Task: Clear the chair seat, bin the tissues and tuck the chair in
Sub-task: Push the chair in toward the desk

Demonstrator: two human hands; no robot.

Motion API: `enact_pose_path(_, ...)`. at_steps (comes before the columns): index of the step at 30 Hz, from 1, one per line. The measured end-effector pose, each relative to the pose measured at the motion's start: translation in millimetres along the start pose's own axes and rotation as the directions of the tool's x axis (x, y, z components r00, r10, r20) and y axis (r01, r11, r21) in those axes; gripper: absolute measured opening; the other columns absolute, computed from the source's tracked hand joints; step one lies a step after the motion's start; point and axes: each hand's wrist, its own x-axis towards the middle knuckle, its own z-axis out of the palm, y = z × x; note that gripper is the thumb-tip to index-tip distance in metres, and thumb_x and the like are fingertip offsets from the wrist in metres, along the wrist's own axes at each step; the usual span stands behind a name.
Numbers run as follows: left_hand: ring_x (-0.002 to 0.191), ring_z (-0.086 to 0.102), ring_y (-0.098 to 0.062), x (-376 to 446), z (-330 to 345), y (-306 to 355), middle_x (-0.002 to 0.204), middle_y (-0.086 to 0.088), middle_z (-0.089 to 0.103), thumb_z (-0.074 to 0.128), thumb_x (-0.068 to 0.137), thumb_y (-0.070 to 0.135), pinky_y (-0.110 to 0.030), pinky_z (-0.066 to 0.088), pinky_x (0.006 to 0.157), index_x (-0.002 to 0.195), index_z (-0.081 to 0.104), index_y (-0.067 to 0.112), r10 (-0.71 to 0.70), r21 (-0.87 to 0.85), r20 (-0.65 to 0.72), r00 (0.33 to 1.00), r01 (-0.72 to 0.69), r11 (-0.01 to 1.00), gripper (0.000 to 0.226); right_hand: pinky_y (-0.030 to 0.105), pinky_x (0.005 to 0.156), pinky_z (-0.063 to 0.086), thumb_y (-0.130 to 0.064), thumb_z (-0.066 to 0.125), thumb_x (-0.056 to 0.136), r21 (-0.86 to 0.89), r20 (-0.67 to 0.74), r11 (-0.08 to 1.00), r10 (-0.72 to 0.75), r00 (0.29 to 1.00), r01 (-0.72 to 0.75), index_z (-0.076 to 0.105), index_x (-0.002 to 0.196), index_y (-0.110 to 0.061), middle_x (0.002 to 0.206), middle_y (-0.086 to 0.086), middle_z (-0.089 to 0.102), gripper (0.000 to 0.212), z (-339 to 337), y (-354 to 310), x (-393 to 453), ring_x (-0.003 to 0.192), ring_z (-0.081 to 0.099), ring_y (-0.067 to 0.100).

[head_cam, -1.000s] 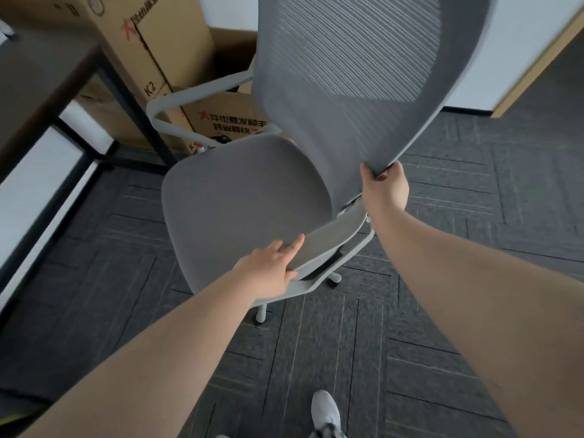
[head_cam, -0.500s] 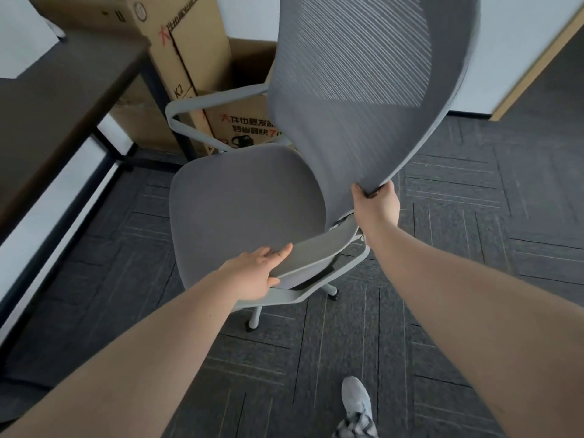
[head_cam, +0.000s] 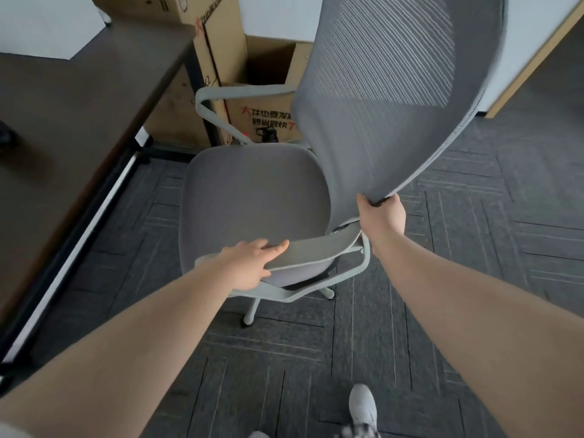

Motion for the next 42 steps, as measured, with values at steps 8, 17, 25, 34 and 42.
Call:
enact_pose_path(8,0.118,0.046,-0.025,-46,15,-49,0.149,-0.001,0.029,0.038,0.102,0.031,-0.04,0.045,0.095,0.148,-0.007,0.045,-0.018,0.123,-0.002,1.0,0.018,0.992,0.066,0.032,0.076,0.046,-0.032,0.06,0.09,-0.021,0.071,0.999,0.037,0.997,-0.036,0.054,0.114,-0.009,0.093,-0.001,0.058,0.034,34,0,-55,0.084,0.055,0.021)
enact_pose_path(17,0.132,0.037,-0.026,-76,28,-97,0.153,-0.002,0.024,0.039,0.101,0.027,-0.051,0.032,0.111,0.148,-0.007,0.045,-0.08,0.163,0.015,0.997,0.076,0.984,0.068,0.035,0.083,0.051,-0.04,0.062,0.087,-0.124,0.179,0.992,-0.005,0.984,0.028,0.056,0.112,-0.007,0.101,0.003,0.065,0.042,68,-10,-89,0.093,0.061,0.025)
enact_pose_path(25,0.143,0.025,-0.029,-100,27,-128,0.16,-0.008,0.017,0.04,0.101,0.013,-0.045,0.033,0.113,0.149,-0.005,0.043,-0.131,0.188,-0.014,0.991,0.131,0.973,0.072,0.031,0.073,0.045,-0.039,0.06,0.089,-0.123,0.234,0.992,0.013,0.972,0.016,0.049,0.117,-0.006,0.094,0.001,0.059,0.045,101,-17,-121,0.087,0.058,0.024)
enact_pose_path(34,0.15,0.009,-0.026,-112,28,-178,0.162,-0.002,0.007,0.041,0.093,-0.008,-0.027,0.047,0.1,0.146,-0.011,0.047,-0.169,0.165,-0.014,0.986,0.169,0.972,0.092,0.029,0.07,0.045,-0.038,0.063,0.088,-0.102,0.317,0.995,0.034,0.948,-0.001,0.047,0.116,-0.009,0.094,-0.001,0.061,0.044,135,-29,-153,0.086,0.059,0.021)
enact_pose_path(42,0.15,0.008,-0.024,-114,24,-205,0.162,-0.003,0.007,0.038,0.094,-0.008,-0.021,0.042,0.088,0.148,-0.009,0.043,-0.23,0.14,-0.02,0.973,0.23,0.963,0.088,0.029,0.069,0.039,-0.032,0.058,0.092,-0.086,0.322,0.996,0.05,0.945,-0.024,0.043,0.119,-0.005,0.071,-0.012,0.04,0.041,166,-49,-160,0.078,0.047,0.019)
